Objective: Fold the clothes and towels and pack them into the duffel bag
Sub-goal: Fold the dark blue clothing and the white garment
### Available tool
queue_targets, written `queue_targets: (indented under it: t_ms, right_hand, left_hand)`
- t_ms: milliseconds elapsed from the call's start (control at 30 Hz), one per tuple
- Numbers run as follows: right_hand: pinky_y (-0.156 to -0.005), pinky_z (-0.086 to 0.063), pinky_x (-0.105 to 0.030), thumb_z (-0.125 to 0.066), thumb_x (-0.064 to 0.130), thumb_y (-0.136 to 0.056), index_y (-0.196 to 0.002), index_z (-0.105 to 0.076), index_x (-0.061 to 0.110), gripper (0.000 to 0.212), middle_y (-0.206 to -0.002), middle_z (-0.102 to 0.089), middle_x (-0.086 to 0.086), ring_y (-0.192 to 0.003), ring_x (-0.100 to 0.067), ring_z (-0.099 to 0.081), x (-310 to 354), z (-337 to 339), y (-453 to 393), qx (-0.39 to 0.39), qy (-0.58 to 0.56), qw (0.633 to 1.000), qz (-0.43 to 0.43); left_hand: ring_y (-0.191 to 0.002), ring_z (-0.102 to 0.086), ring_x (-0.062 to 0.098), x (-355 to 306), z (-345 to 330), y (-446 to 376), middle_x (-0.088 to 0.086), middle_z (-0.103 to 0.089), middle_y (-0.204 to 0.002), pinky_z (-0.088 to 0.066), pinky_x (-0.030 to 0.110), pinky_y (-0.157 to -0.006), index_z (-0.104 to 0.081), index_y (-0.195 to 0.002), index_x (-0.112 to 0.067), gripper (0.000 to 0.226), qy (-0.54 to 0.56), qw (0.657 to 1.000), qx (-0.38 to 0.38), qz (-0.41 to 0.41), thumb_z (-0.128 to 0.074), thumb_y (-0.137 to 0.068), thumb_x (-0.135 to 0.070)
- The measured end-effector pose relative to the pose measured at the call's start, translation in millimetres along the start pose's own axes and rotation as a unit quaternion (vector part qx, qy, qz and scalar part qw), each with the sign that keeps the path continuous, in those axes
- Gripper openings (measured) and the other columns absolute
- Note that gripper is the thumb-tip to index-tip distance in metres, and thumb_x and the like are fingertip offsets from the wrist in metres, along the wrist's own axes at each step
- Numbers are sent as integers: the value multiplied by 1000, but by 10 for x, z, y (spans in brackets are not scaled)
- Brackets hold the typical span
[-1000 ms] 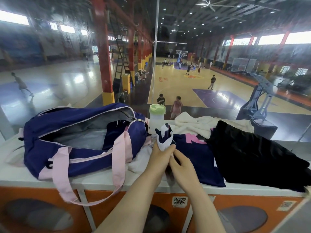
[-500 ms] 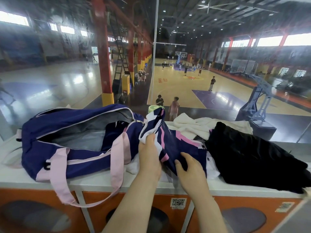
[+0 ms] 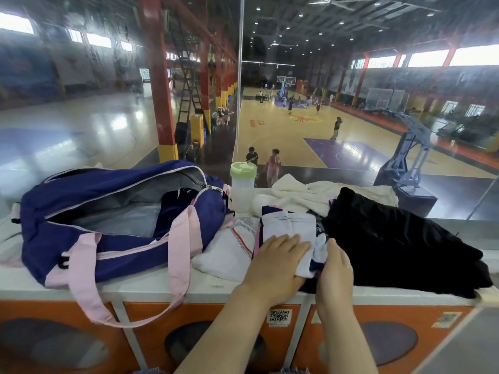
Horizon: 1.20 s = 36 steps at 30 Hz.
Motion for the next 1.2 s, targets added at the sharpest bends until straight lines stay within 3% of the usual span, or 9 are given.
queue_targets:
  t_ms: [100,167,267,333,467,733,800,967,1200]
  right_hand:
    - [-107,-40,-35,-55,25,-98,-144,-40,27,49,-136,-46,10,-125,-8,-44,87,-2,30,11,105,992,71]
    - [-105,-39,-31,-53,12,-96,-144,-41,25,50,-139,-45,8,-124,-9,-44,124,-30,35,31,154,983,99]
    - [-88,-47,-25,-46,2,-95,-143,-43,21,51,-135,-51,5,-108,-15,-59,100,-59,22,46,213,971,103]
    - [-70,-46,-26,-42,-2,-93,-139,-46,22,52,-117,-59,1,-84,-18,-62,65,-87,17,58,228,967,101]
    - [-54,-39,-21,-38,-7,-92,-134,-51,19,51,-101,-62,-8,-64,-11,-51,66,-108,0,71,260,957,111]
    - [-67,-44,-21,-37,-5,-95,-142,-43,21,54,-127,-59,-13,-93,-25,-59,26,-120,59,83,265,953,124]
    - [-65,-45,-22,-38,-4,-95,-141,-41,26,55,-124,-60,-12,-88,-20,-57,20,-113,58,85,248,958,119]
    - [-100,-44,-32,-41,-5,-95,-147,-32,29,63,-139,-47,5,-120,-10,-49,100,-89,76,103,229,962,104]
    - [-85,-43,-16,-45,-6,-92,-151,-27,23,68,-137,-49,-1,-105,-6,-54,389,-141,193,117,316,933,129]
  left_hand:
    - [-149,-2,19,1,-90,0,0,-6,-163,6,35,-118,-13,-154,-29,77,-24,996,86,-9,-51,-90,-46]
    - [-148,-5,12,43,-36,-2,-4,-14,-162,3,33,-119,-27,-150,-32,67,109,987,121,13,-54,-89,-41]
    - [-135,-34,5,301,197,-7,-10,-43,-146,-27,27,-111,-58,-130,-29,43,378,914,-5,143,-49,-89,-18]
    - [-113,-47,4,550,288,64,-8,-55,-132,-35,22,-93,-58,-125,-26,38,355,895,-98,253,-46,-90,-16]
    - [-99,-56,19,746,178,165,-3,-59,-109,-42,31,-79,-50,-119,-17,35,291,879,-54,373,-51,-88,-34]
    - [-95,-64,12,554,130,70,-1,-68,-110,-54,33,-86,-61,-108,-23,24,513,788,-60,335,-68,-86,-30]
    - [-97,-61,6,453,145,40,-7,-64,-112,-52,27,-80,-54,-115,-29,31,537,785,-56,303,-67,-88,-25]
    - [-94,-50,-5,309,172,24,-21,-52,-107,-42,15,-70,-39,-131,-34,47,537,802,-32,259,-62,-92,-21]
    - [-102,-54,5,318,254,155,-7,-56,-123,-46,20,-76,-38,-134,-32,49,544,780,-96,294,-54,-91,-14]
Point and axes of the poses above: each hand's wrist, its own y-axis away from the middle knuckle, its own z-axis out of the back of the hand, x = y × z, the point moved 7 cm from there along -y, towards the middle knuckle
